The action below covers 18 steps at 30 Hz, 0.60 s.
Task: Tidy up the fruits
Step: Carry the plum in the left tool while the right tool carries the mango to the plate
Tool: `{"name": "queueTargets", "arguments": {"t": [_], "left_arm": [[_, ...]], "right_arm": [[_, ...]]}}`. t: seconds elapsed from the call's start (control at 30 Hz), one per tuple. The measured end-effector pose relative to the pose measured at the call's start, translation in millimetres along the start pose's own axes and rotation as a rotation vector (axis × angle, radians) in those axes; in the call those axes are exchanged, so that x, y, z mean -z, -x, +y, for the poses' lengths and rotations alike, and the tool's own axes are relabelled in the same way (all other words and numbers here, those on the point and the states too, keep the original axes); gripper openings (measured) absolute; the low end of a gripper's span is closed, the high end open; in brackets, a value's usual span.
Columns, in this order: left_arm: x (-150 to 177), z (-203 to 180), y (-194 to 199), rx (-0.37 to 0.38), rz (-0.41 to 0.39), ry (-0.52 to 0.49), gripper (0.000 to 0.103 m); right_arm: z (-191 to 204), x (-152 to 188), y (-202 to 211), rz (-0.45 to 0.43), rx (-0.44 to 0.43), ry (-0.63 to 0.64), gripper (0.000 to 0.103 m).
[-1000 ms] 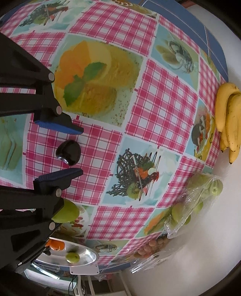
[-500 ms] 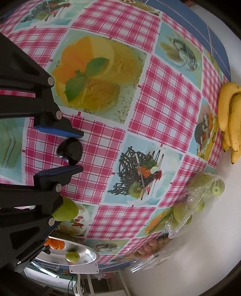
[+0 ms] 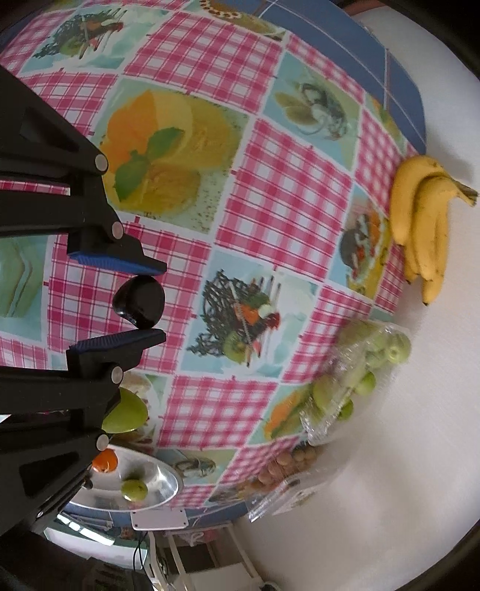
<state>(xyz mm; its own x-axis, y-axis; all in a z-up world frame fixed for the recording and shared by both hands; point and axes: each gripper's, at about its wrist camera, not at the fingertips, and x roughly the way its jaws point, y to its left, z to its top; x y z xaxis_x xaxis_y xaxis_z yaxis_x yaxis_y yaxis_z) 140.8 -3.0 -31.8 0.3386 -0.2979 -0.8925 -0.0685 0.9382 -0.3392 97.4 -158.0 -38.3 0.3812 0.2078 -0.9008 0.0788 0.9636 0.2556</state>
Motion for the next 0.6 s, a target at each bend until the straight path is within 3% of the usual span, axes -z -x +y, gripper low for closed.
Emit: {"name": "queueTargets", "arguments": {"t": [0.33,0.6], "left_arm": [[4.2,-18.0,3.7,0.002,-0.007,-0.026,0.031],[20.9,-65.1,1.0,0.023,0.002,-0.138,0.032]], "right_arm": [[-17.0,0.3,10.9,-0.008,0.019,-0.032,0.04],[-72.4,-3.9,30.3,-0.038,0.054,-0.159,0.04]]}}
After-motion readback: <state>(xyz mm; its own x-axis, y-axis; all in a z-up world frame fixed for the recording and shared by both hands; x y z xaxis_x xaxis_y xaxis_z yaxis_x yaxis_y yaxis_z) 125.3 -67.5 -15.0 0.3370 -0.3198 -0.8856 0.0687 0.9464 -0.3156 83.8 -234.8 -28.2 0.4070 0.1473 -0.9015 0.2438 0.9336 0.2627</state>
